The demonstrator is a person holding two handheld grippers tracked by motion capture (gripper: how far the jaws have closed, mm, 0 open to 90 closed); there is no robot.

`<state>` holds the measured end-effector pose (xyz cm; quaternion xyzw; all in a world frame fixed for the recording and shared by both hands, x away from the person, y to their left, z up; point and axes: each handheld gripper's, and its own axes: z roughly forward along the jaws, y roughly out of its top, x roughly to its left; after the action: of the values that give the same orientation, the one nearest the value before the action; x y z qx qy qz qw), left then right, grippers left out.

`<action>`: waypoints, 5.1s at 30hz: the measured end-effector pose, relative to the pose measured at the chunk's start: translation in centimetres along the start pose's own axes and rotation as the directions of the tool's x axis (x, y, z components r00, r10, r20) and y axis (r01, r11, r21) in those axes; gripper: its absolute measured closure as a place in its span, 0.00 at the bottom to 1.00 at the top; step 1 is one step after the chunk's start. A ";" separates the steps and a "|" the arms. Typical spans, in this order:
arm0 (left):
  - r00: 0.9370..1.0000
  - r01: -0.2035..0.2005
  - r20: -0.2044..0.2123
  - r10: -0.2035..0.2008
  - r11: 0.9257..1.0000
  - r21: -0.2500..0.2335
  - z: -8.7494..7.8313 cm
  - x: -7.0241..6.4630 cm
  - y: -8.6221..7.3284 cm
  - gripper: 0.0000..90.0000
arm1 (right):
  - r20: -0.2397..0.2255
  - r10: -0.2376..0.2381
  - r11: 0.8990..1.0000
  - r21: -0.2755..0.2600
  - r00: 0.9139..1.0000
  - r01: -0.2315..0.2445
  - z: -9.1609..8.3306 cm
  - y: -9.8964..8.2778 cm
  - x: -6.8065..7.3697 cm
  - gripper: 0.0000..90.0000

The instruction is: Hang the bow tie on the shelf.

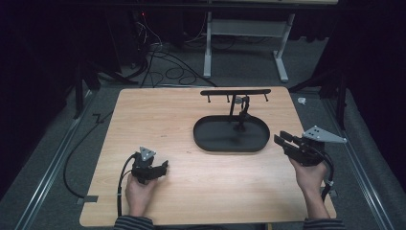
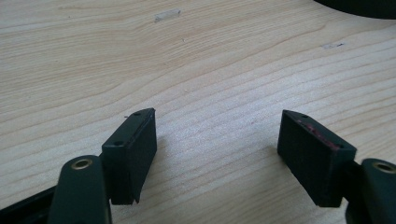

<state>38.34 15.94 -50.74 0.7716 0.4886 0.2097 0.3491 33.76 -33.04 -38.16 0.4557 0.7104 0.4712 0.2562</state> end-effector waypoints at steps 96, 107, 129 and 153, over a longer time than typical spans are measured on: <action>1.000 0.000 0.001 0.000 1.000 0.000 0.0 0.0 0.0 0.32 | -0.090 0.052 0.992 0.120 0.995 -0.041 4.6 -5.4 2.7 0.76; 1.000 -0.001 0.000 0.001 1.000 0.000 0.0 0.0 0.0 0.32 | -0.087 0.049 0.989 0.145 0.995 -0.036 5.1 -5.9 2.9 0.76; 1.000 0.000 0.001 0.000 1.000 0.000 0.0 0.0 0.0 0.32 | -0.082 0.053 0.980 0.197 0.995 -0.036 6.7 -7.3 3.4 0.76; 1.000 0.001 0.002 -0.001 1.000 0.001 0.0 0.0 0.0 0.32 | -0.036 0.002 0.960 0.279 0.999 0.009 8.4 -8.9 4.1 0.74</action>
<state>38.34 15.97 -50.73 0.7719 0.4887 0.2087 0.3491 35.00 -26.96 -49.50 0.4775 0.7750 0.3740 0.1775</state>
